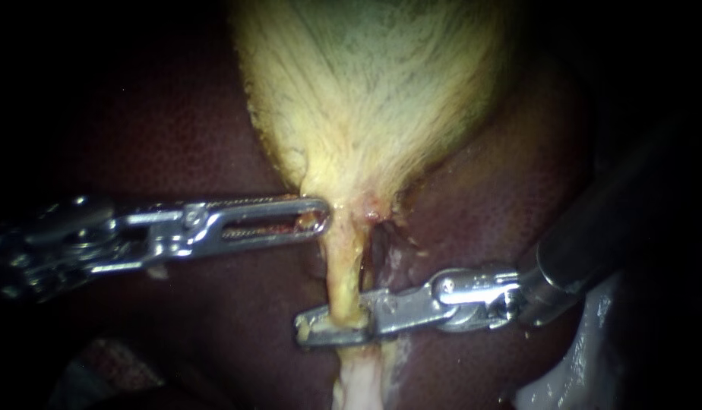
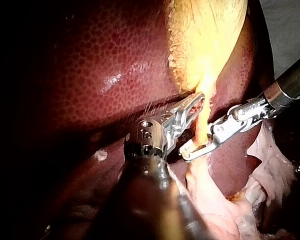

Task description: Going back second clip left tube

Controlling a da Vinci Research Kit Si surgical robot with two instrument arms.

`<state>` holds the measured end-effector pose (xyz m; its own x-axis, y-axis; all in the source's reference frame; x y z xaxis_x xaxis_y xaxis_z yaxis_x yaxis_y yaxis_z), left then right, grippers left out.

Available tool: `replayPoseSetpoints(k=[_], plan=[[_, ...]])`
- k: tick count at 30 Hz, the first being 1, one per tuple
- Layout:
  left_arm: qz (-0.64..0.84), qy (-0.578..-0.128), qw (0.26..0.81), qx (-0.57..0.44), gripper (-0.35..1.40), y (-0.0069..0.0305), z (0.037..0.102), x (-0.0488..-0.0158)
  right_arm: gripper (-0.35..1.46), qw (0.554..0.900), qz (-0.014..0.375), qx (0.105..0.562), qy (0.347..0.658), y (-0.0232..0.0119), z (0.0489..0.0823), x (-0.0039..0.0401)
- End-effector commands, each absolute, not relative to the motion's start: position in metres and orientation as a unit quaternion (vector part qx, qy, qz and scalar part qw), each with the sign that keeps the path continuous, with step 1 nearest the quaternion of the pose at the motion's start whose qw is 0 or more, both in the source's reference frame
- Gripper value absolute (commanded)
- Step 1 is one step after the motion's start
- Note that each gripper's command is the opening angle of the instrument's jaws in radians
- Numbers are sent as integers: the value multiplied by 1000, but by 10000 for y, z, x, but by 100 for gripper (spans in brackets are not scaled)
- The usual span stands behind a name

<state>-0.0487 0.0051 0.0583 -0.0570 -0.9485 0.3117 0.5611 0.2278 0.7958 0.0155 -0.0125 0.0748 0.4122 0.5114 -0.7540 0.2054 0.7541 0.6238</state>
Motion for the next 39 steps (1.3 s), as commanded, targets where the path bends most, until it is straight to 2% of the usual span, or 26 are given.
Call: replayPoseSetpoints(k=[1,15,18,20,23,29,39], plan=[[-581,-438,650,221,-35,51,583,-486,-35,770,99,337,533,-126,748,155],[-580,-438,650,221,-35,51,583,-486,-32,768,110,344,529,-126,750,154],[-580,-438,650,221,-35,51,583,-486,10,767,117,349,526,-127,749,154],[-580,-438,650,221,-35,51,583,-485,44,767,117,349,526,-128,747,154],[-580,-438,650,221,-35,51,582,-485,57,767,112,347,528,-130,743,154],[-580,-438,650,221,-35,50,582,-485,60,766,66,312,558,-128,740,158],[-581,-437,650,221,-35,50,579,-487,60,773,2,264,577,-127,743,169]])
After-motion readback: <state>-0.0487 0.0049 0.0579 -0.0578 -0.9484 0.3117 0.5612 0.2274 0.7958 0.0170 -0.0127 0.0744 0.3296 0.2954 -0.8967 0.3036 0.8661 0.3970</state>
